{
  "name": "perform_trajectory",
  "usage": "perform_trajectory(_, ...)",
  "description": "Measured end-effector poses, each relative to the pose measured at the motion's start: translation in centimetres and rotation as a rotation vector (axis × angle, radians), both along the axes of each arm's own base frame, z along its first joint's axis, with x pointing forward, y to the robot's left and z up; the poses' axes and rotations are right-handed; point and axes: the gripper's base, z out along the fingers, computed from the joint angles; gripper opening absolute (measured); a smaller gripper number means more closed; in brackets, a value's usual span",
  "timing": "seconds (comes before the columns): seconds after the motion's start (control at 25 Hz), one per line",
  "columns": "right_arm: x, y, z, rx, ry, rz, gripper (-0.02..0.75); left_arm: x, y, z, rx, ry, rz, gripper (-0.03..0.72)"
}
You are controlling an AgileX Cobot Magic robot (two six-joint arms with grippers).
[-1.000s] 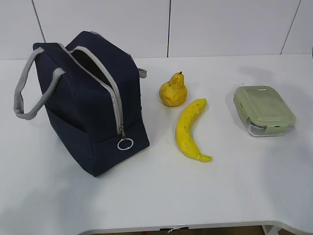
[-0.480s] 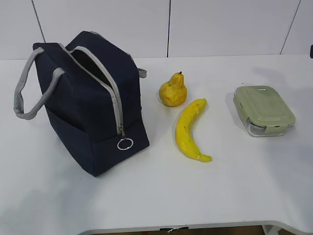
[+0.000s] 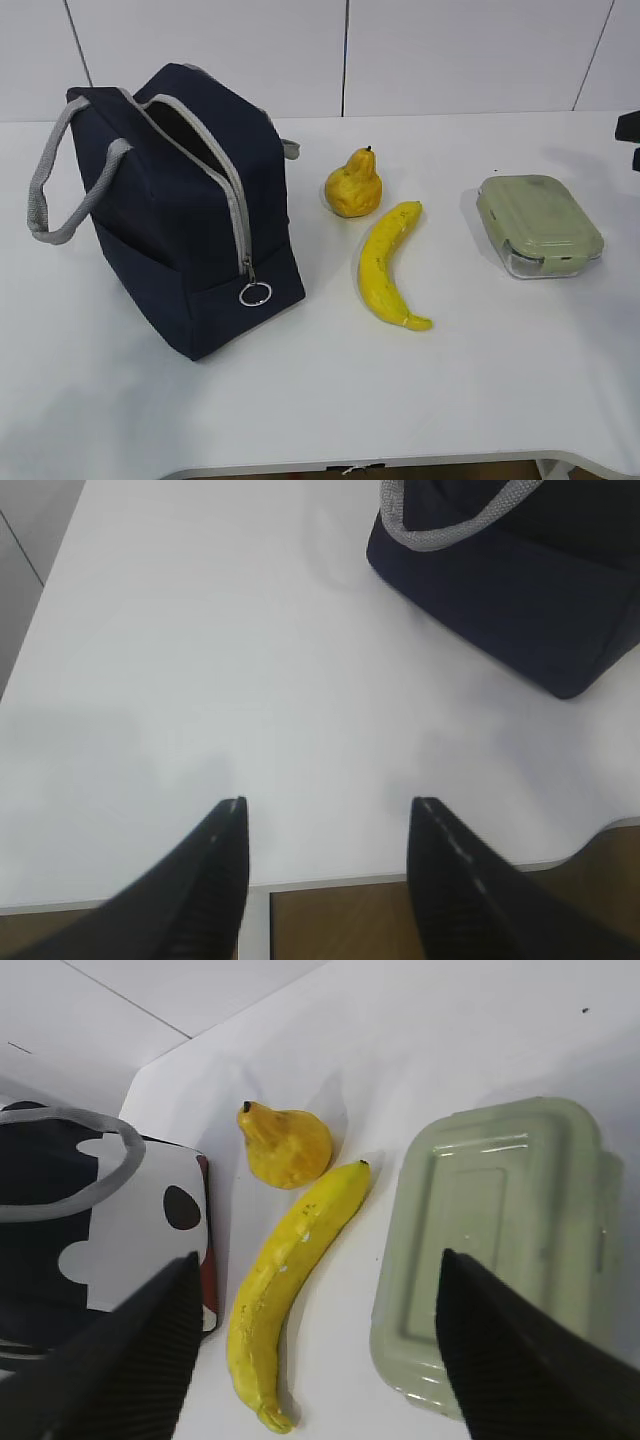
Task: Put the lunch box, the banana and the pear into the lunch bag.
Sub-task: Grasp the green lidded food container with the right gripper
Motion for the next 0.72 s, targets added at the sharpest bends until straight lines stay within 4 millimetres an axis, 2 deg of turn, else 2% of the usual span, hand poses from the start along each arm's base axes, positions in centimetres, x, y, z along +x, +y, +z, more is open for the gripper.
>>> perform_trajectory(0.28, 1.4, -0.7, -3.2, 0.053, 0.007, -0.02, 0.587, 0.0, 0.0, 0.0, 0.0, 0.0, 0.0, 0.363)
perform_trajectory(0.72, 2.5, -1.7, -6.3, 0.074, 0.054, -0.09, 0.587, 0.0, 0.0, 0.0, 0.0, 0.0, 0.0, 0.361)
